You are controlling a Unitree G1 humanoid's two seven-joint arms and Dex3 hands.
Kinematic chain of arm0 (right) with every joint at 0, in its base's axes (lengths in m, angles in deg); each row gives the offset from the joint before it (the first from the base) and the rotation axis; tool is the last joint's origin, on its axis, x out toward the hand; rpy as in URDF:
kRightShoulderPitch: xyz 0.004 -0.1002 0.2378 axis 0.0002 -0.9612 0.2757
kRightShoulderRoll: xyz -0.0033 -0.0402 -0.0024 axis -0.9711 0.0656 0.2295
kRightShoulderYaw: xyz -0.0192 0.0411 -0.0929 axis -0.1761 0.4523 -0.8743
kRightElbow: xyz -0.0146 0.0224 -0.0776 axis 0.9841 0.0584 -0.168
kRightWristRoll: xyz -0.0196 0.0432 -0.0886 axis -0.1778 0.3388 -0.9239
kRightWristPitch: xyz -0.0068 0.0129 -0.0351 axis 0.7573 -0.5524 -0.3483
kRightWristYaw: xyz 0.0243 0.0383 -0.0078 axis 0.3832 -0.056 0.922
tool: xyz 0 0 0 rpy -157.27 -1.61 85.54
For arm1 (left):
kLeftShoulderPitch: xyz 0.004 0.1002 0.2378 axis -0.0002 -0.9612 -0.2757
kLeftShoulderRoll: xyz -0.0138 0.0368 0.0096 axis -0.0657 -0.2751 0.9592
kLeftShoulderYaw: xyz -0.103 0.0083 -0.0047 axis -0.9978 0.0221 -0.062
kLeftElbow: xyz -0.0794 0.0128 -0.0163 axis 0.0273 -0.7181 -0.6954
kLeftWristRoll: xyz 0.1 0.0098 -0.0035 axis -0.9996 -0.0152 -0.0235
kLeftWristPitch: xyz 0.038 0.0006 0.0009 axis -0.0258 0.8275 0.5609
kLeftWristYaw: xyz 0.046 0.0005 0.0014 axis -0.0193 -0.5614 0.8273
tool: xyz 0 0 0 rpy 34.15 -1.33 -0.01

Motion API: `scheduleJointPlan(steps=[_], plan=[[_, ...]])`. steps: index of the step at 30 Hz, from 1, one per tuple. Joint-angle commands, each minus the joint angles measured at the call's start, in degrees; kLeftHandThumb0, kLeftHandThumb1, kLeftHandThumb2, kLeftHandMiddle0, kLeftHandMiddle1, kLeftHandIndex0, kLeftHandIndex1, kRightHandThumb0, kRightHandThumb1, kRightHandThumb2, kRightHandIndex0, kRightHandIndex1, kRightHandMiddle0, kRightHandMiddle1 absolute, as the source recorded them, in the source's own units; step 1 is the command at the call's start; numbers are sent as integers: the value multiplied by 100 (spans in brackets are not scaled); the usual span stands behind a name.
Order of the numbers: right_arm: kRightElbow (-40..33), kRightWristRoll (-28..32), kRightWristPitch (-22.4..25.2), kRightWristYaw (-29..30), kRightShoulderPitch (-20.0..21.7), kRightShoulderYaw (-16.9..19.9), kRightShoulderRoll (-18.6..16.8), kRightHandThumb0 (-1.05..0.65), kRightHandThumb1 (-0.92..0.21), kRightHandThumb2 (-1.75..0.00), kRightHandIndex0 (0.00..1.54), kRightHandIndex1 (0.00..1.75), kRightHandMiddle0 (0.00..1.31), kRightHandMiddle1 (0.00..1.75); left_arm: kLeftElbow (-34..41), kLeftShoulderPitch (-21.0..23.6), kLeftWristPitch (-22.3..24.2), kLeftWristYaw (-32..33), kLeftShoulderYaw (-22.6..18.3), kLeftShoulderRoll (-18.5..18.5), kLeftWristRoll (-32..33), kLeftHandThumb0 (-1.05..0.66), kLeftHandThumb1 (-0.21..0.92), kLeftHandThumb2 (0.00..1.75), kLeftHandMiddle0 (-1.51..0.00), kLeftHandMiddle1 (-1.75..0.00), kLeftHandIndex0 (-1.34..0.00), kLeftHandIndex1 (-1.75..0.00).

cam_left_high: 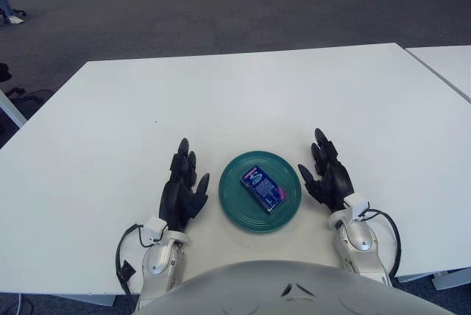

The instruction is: Put the gum into the plate.

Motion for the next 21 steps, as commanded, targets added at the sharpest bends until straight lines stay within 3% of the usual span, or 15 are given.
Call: scheduleJointPlan(steps=[1,6,14,21], plan=[[427,108,221,-20,-143,51,-14,-105,-91,-7,0,0,1,0,-183,-115,225,-138,30,46,206,-55,81,11,0,0,0,0],[465,251,329,-13,-93,106,-66,-105,-91,-6,0,0,1,1,-148,-117,295,-205,18,87,364,-48,77,12,0,0,0,0],[467,325,455,47,-57,154,-107,-103,-91,-5,0,0,1,1,-333,-57,-118,163,-16,43,-481,-63,75,13,0,0,0,0],[455,518,551,-57,-19,177,-106,-94,-89,-3,0,0,4,2,-325,-64,-98,339,3,61,-762,-66,73,12,0,0,0,0]])
